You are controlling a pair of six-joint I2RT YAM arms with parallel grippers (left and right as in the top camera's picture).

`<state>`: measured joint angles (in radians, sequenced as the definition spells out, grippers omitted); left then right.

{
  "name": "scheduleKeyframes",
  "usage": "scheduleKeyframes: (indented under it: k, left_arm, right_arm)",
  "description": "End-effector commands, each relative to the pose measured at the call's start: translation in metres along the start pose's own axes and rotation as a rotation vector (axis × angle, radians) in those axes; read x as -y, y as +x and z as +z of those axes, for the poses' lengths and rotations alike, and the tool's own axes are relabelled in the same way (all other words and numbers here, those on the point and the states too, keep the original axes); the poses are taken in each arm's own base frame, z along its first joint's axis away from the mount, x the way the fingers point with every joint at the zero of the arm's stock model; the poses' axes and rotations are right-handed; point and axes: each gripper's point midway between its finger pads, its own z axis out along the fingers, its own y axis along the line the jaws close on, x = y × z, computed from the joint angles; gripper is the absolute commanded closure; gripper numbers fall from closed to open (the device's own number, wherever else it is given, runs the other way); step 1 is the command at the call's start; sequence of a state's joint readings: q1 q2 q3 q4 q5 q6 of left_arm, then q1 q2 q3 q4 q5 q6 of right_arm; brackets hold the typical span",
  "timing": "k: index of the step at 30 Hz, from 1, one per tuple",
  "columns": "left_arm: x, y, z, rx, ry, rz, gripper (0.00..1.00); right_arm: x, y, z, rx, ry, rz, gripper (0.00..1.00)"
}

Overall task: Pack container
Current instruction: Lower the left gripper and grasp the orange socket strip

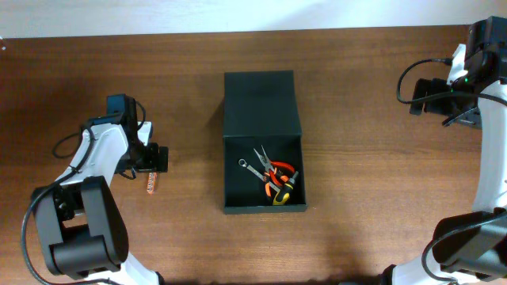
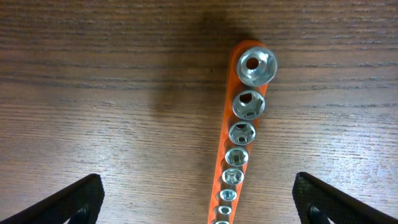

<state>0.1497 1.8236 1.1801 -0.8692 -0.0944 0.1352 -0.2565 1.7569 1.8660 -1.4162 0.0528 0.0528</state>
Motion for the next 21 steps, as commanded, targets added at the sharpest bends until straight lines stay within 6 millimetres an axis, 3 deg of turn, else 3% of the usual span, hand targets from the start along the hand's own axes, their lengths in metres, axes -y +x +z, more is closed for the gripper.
scheduleKeyframes:
  k: [1,6,14,21]
  left_arm:
    - [-0.002,-0.010,-0.002,0.022,-0.010,0.015,0.01]
    - [-0.003,-0.016,0.000,0.033,-0.012,0.014,0.01]
    - [0.000,-0.009,0.022,-0.034,-0.002,0.021,0.01]
    - [0.000,-0.013,0.025,-0.025,-0.004,0.020,0.01]
  right_arm:
    - [0.004,0.000,-0.003,0.009,0.009,0.014,0.01]
    - [0.004,0.000,-0.003,0.009,0.009,0.014,0.01]
    - [0.004,0.000,-0.003,0.010,0.009,0.014,0.01]
    - [0.004,0.000,-0.003,0.009,0.009,0.014,0.01]
